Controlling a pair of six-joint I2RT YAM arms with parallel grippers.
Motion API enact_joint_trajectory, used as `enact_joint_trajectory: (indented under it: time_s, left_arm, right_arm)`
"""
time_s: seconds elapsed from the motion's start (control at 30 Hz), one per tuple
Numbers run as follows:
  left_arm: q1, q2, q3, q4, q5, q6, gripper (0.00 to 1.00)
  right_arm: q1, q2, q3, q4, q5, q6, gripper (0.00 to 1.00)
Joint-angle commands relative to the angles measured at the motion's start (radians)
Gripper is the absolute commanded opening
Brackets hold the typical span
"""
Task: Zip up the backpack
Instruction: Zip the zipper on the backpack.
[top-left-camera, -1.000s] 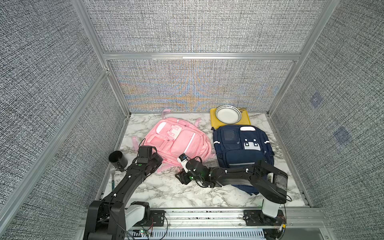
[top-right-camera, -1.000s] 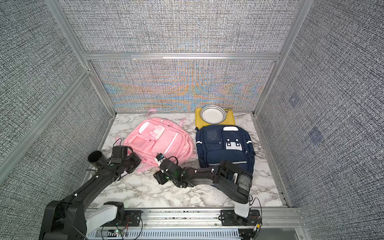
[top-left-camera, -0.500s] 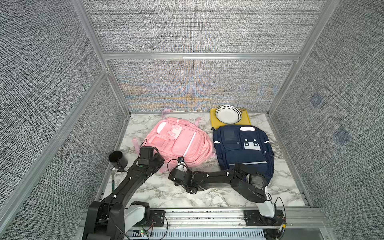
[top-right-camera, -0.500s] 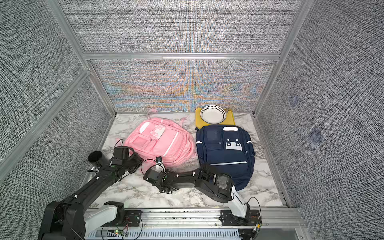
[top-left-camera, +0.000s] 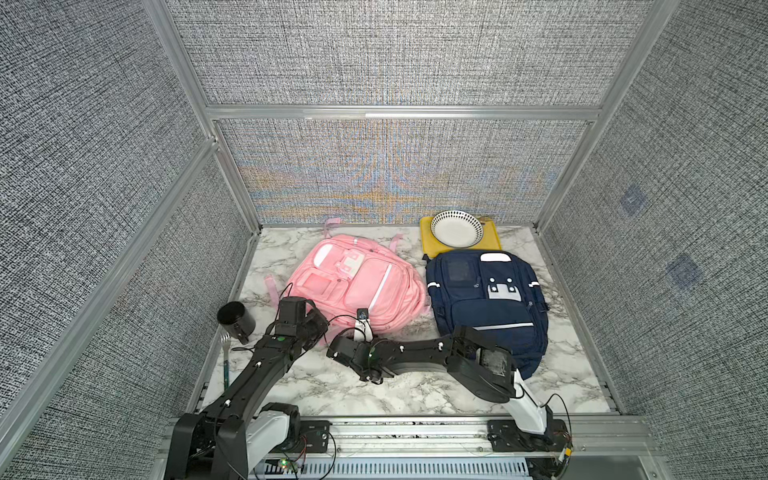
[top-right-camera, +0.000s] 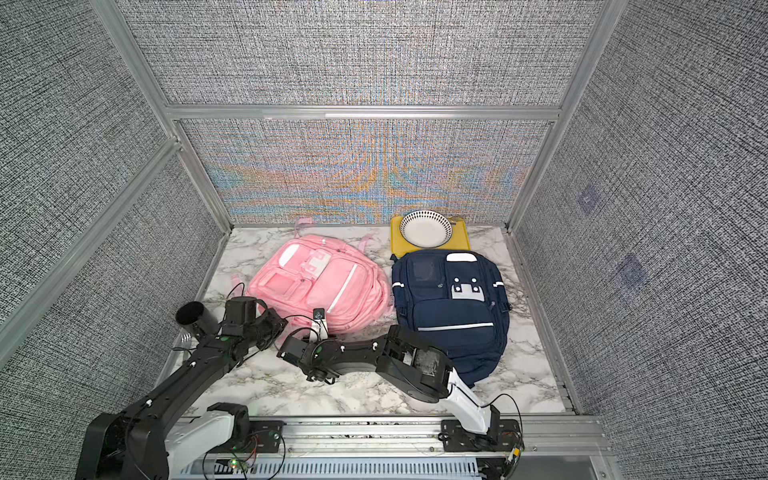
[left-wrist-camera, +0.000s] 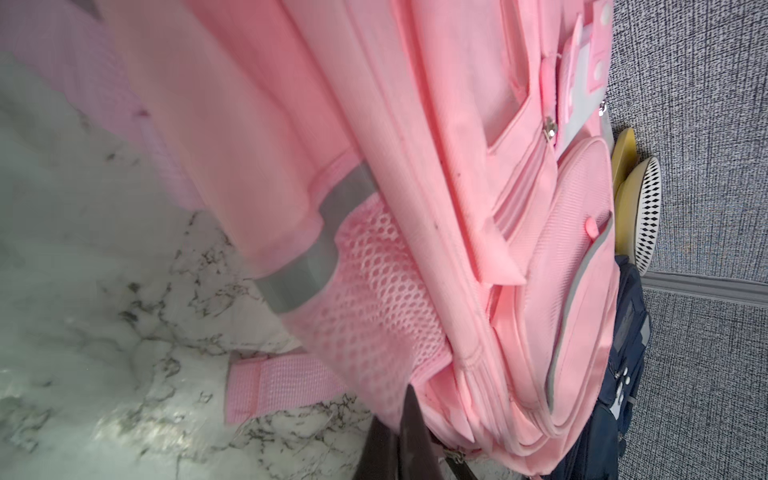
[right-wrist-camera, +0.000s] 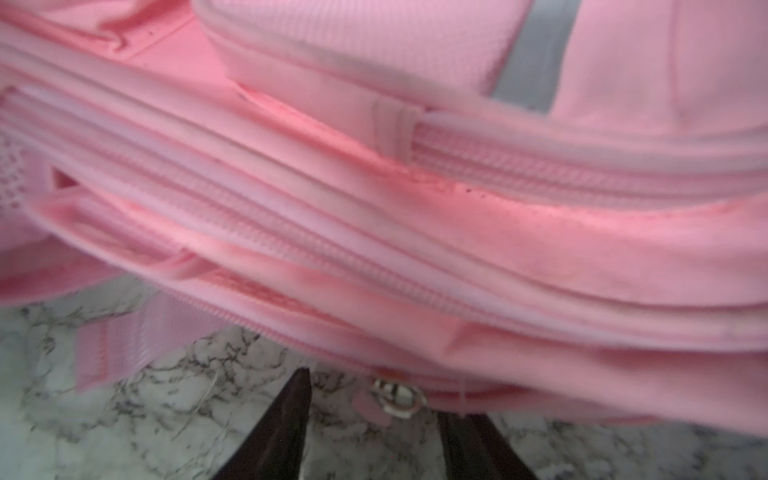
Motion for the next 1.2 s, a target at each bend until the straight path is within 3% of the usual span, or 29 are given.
enact_joint_trajectory:
  time_s: [0.0, 0.27, 0.43, 0.7, 1.17]
  left_arm:
    - [-0.001, -0.010, -0.004, 0.040, 0.010, 0.006, 0.00]
    - [-0.001, -0.021, -0.005, 0.022, -0.005, 0.000, 0.00]
    - [-0.002, -0.037, 0.000, -0.002, -0.036, -0.002, 0.00]
    - [0.001, -0.038, 0.004, -0.020, -0.050, 0.007, 0.00]
    - [0.011, -0.021, 0.021, -0.057, -0.103, 0.033, 0.00]
  right_arm:
    - [-0.008, -0.003, 0.000, -0.002, 0.043, 0.012, 0.46]
    - [-0.027, -0.018, -0.046, 0.058, 0.019, -0.026, 0.18]
    - [-0.035, -0.060, -0.125, 0.159, -0.040, -0.104, 0.08]
    - [-0.064, -0.156, -0.323, 0.408, -0.210, -0.240, 0.02]
    - [-0.068, -0.217, -0.403, 0.478, -0.345, -0.383, 0.00]
